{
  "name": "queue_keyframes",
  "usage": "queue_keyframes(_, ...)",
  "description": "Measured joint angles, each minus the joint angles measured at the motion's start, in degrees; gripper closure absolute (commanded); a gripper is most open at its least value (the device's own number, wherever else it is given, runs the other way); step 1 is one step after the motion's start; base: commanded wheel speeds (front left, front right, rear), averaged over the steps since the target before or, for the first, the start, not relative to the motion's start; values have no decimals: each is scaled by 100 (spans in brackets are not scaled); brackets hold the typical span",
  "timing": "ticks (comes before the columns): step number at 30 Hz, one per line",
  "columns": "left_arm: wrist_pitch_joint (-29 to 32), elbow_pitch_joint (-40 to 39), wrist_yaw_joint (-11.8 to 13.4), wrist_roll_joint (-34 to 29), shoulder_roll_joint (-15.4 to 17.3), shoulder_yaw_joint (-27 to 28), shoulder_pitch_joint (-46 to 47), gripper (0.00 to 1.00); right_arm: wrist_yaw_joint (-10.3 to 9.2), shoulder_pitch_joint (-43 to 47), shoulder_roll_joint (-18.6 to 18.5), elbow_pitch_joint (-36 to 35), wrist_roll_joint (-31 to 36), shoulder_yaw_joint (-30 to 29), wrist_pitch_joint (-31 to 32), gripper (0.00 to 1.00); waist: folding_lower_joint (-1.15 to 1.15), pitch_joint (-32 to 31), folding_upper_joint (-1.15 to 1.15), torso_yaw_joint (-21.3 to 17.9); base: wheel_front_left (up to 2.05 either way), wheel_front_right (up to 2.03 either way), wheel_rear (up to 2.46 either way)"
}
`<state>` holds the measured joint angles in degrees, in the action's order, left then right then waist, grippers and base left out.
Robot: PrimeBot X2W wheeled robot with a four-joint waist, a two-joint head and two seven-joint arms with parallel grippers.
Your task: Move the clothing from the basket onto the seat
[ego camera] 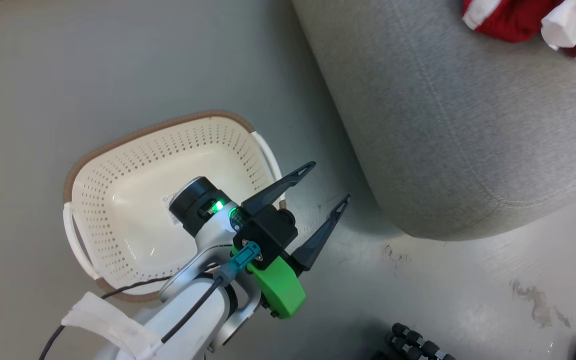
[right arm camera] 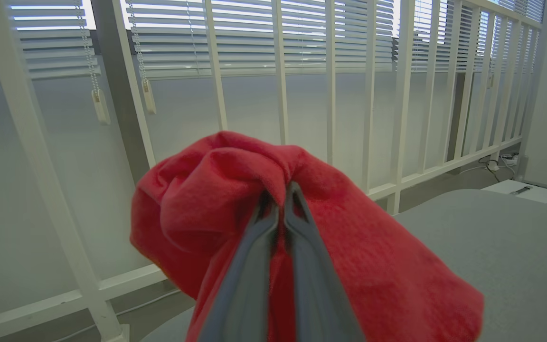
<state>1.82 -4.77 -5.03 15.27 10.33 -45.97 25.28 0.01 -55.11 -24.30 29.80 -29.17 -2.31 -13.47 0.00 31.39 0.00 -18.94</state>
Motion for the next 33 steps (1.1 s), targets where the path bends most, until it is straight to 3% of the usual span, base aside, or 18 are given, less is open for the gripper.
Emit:
queue_keyframes(12,-44,68,-7,-47,11,100,117,0,49,22,433,1160,-214,104,47,100,0,442,0,294,0,0,0)
queue_keyframes(19,-119,133,-8,-47,9,105,183,0,97,37,455,1604,-303,55,47,100,0,467,0,327,0,0,0)
queue_keyframes(20,-149,159,-9,-47,8,105,183,0,109,35,456,1645,-304,55,46,93,0,463,0,330,0,0,0)
queue_keyframes(22,-194,247,-36,-47,12,107,183,0,125,34,461,1723,-302,60,41,20,0,435,0,336,0,0,0)
queue_keyframes(23,-196,259,-46,-47,13,110,183,0,144,31,460,1752,-300,62,40,0,0,416,0,338,0,0,0)
queue_keyframes(33,-443,444,-55,-5,0,133,185,0,303,26,472,2017,-148,247,-19,0,0,146,0,362,0,0,0)
